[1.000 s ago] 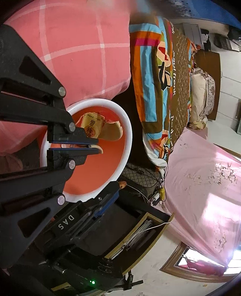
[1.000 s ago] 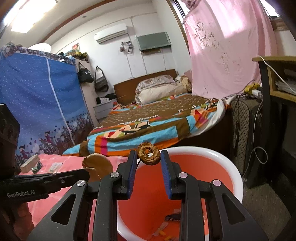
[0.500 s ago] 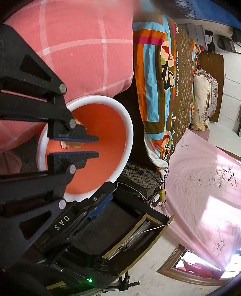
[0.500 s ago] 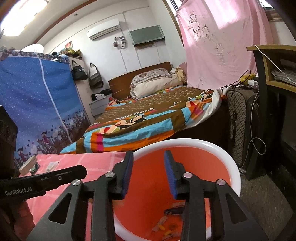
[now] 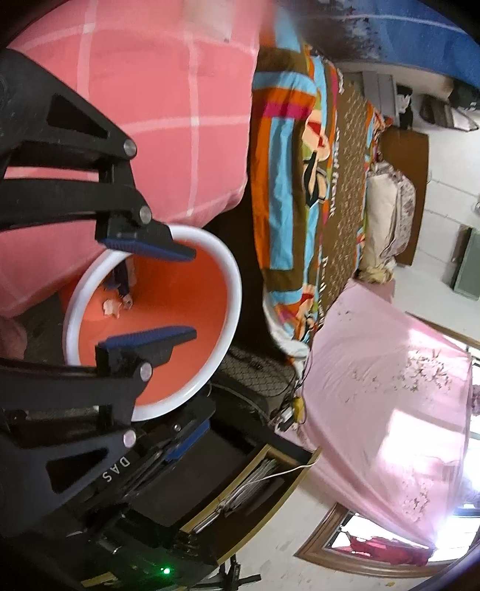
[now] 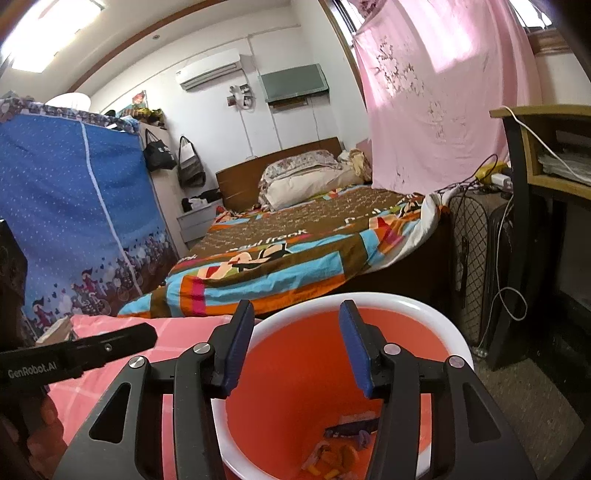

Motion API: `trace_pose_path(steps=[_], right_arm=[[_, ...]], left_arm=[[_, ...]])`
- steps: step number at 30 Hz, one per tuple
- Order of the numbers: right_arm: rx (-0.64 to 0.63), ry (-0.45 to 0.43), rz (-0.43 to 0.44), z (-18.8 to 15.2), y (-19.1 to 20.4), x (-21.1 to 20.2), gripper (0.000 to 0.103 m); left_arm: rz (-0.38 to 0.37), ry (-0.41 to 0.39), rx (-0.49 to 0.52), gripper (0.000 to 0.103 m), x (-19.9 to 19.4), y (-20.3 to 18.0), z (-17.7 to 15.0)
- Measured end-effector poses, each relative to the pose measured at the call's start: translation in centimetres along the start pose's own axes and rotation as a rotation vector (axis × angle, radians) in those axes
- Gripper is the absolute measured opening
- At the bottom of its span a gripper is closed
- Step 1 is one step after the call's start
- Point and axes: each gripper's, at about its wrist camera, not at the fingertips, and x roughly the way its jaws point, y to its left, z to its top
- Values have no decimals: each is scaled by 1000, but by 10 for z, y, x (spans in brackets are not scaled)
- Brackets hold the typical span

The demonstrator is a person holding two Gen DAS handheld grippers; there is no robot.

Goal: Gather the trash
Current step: 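Bring both tools back from the bucket to the bedspread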

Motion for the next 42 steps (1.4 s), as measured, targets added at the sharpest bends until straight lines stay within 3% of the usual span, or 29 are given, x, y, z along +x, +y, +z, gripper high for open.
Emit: trace_pose_path(steps=[4,6,7,15,20,42], right_arm=[[-10,-14,-1,2,4,-1,50],[-7,-29,3,4,6,-3,60],[-6,-36,7,5,7,-4,70],[-42,-101,43,10,28,-8,87],[-64,-135,79,9,45,-6,103],[-137,-363,218,7,126,-15,103]], left_arm=[[48,-53,-10,55,-12,9,1],[74,-75,-14,62,-17,13,2],[86,-85,-17,65,-19,15,2],[265,-234,-21,103,-51,35,0],[331,-319,-28,103,-73,50,-2],[515,-508,-61,103,-147,126,-26]])
